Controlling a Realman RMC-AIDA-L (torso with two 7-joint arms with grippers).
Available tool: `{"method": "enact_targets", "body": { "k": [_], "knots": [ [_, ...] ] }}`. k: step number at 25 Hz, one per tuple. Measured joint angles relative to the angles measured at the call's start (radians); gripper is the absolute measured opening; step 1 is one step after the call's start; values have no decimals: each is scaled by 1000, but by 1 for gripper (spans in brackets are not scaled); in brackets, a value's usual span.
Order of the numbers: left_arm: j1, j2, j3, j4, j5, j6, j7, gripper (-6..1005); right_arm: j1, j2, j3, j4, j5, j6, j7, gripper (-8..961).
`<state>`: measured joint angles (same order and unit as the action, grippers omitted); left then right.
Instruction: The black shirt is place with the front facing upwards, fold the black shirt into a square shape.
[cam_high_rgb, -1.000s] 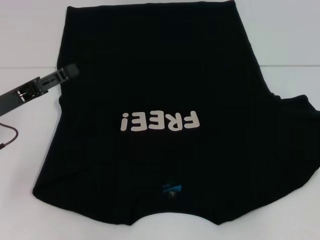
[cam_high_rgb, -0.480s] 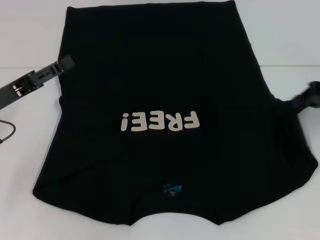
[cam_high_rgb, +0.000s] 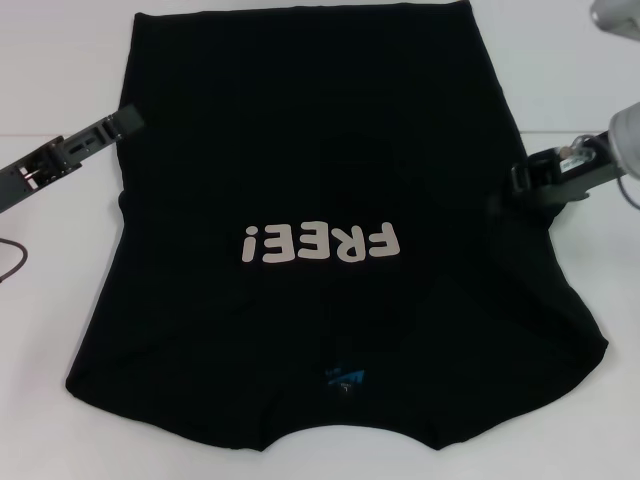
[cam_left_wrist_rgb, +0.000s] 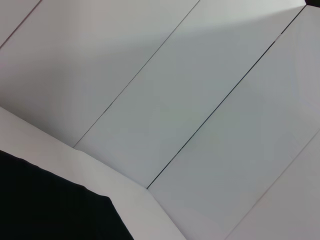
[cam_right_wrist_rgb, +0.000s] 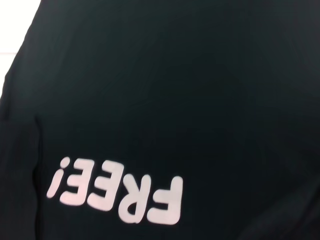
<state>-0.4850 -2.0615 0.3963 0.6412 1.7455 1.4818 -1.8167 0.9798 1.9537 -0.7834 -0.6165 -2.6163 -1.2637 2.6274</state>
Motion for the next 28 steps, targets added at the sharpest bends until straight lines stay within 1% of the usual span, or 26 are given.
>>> {"method": "enact_targets", "body": {
  "k": [5,8,11,12,14,16,18,20,22,24,27,28],
  "knots": [
    [2,2,-1,0,0,-3,-10,779,4,3,-2,35,8,2,-39,44],
    [2,5,-1,0,0,-2,-12,779,-4,2,-3,35,8,-13,-53,129],
    [7,16,3,1,12,-1,-52,778,-24,-7,16,22,27,-27,-57,214],
    [11,21,4,5,22,0,-78,778,-38,-15,31,13,41,-32,-58,262],
    [18,34,6,22,70,17,-164,778,-70,-38,67,0,101,-44,-63,359],
    [27,53,-1,58,153,76,-299,778,-100,-70,89,-3,177,-63,-69,456],
    [33,64,-4,94,220,132,-400,778,-121,-100,95,-1,240,-83,-72,485],
    [42,74,-10,137,305,190,-499,778,-132,-119,96,-1,269,-100,-68,515],
    [48,78,-29,166,397,234,-571,778,-138,-132,98,-3,276,-114,-62,544],
    [53,79,-58,177,471,251,-604,778,-139,-139,98,-2,277,-117,-59,573],
    [69,77,-94,177,523,251,-619,778,-141,-141,98,1,275,-120,-59,617],
    [76,76,-99,177,533,249,-622,778,-141,-140,98,2,274,-119,-60,617]
  ]
}}
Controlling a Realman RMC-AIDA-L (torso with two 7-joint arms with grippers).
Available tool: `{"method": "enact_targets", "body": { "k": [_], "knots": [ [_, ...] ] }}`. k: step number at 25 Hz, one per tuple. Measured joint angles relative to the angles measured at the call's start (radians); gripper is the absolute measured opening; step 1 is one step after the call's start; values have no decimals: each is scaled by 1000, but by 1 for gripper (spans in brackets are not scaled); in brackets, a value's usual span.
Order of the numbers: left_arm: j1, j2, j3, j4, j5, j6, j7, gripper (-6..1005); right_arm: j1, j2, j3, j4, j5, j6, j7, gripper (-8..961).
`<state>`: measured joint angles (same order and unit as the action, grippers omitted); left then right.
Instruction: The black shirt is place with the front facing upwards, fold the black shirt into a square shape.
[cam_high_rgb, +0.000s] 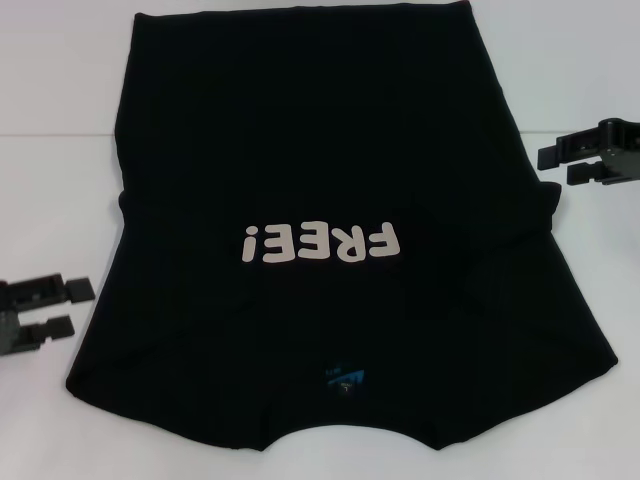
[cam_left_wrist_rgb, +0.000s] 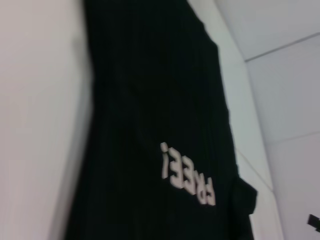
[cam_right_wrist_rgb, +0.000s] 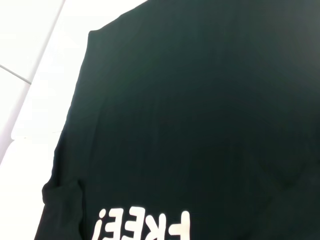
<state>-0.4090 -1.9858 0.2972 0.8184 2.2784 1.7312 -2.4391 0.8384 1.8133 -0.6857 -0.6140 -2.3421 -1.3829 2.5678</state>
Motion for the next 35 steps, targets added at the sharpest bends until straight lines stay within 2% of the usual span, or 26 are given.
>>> {"method": "enact_targets", "body": {
  "k": [8,12,21,35],
  "knots": [
    [10,-4,-2,3,104,-23,-14,777,-2,6,0,1,-1,10,-5,617],
    [7,-6,4,-7,131,-74,-14,777,-3,9,0,2,1,10,-7,617],
    [5,-8,17,-46,162,-149,-6,771,-10,11,0,2,3,8,-7,618],
    [-9,-12,34,-79,182,-189,-6,757,-19,11,0,2,4,10,-8,617]
  ]
}}
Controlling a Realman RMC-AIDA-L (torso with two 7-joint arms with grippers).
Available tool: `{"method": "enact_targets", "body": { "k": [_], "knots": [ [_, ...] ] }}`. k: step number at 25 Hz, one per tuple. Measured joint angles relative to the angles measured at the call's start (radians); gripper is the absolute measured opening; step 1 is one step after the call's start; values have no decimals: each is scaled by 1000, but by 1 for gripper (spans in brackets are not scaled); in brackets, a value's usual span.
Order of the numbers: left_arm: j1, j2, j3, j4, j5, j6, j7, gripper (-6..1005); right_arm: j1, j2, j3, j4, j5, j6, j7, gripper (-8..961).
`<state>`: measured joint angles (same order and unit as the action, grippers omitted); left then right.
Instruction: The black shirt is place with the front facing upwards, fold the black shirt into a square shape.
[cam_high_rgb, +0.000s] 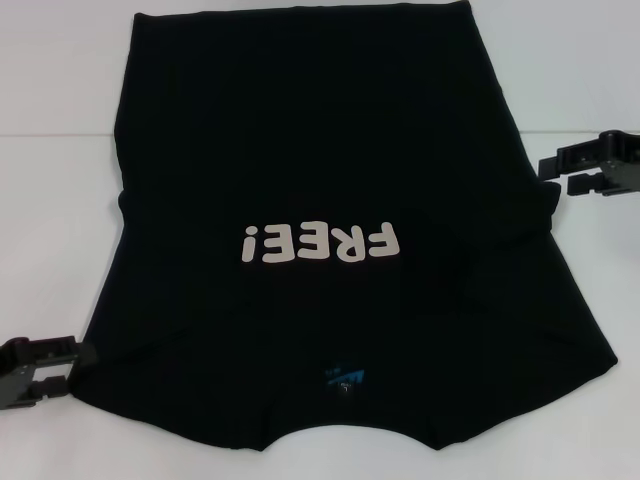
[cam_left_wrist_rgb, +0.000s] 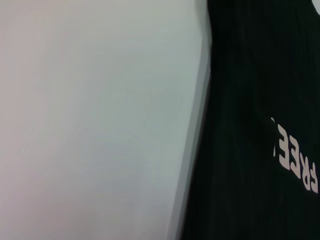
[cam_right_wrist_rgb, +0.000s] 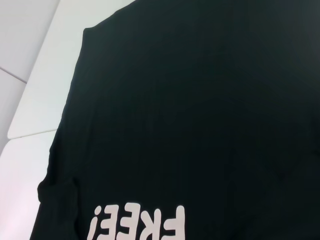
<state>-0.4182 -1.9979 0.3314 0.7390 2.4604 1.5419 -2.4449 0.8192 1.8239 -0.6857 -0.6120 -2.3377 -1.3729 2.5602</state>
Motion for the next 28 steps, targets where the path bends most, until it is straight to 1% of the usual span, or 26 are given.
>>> {"method": "enact_targets", "body": {
  "k": [7,11,20,28],
  "knots": [
    [-1,-1,2,-5,1,-11,-2,750,-3,0,0,0,0,-2,1,616],
    [-7,-2,19,-17,2,-18,-4,749,-3,0,0,0,0,-5,1,615],
    [-45,-7,25,-56,-8,-21,10,750,-5,0,2,0,0,-8,0,614],
    [-79,-10,17,-69,-9,-49,7,710,-11,0,3,0,0,-8,0,613]
  ]
}}
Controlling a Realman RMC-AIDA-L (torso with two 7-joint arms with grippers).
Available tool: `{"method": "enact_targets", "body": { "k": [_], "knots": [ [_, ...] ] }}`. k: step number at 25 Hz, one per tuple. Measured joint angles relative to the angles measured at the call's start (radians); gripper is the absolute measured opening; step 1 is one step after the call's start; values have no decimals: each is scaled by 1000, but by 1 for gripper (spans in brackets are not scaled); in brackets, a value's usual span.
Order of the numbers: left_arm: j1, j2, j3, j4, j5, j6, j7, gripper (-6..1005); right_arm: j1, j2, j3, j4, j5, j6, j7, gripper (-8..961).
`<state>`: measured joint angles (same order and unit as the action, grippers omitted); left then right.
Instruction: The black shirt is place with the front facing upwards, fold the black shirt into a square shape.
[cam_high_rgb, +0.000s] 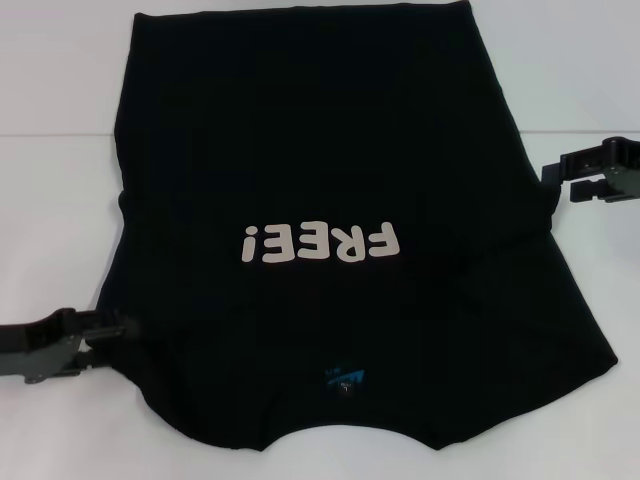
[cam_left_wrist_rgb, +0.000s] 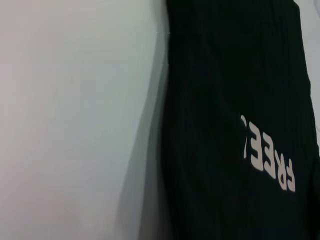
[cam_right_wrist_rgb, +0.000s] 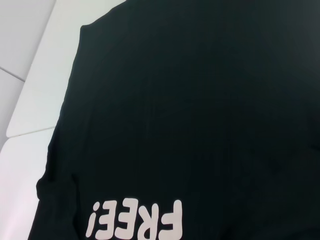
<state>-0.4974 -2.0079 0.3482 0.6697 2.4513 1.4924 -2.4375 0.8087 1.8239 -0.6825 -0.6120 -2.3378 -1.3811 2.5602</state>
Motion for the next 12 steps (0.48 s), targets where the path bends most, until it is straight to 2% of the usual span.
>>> {"method": "enact_targets", "body": {
  "k": [12],
  "knots": [
    [-19,2,-11,-1,0,-33,-23,651,-7,-2,10,-1,0,1,1,613]
  ]
}}
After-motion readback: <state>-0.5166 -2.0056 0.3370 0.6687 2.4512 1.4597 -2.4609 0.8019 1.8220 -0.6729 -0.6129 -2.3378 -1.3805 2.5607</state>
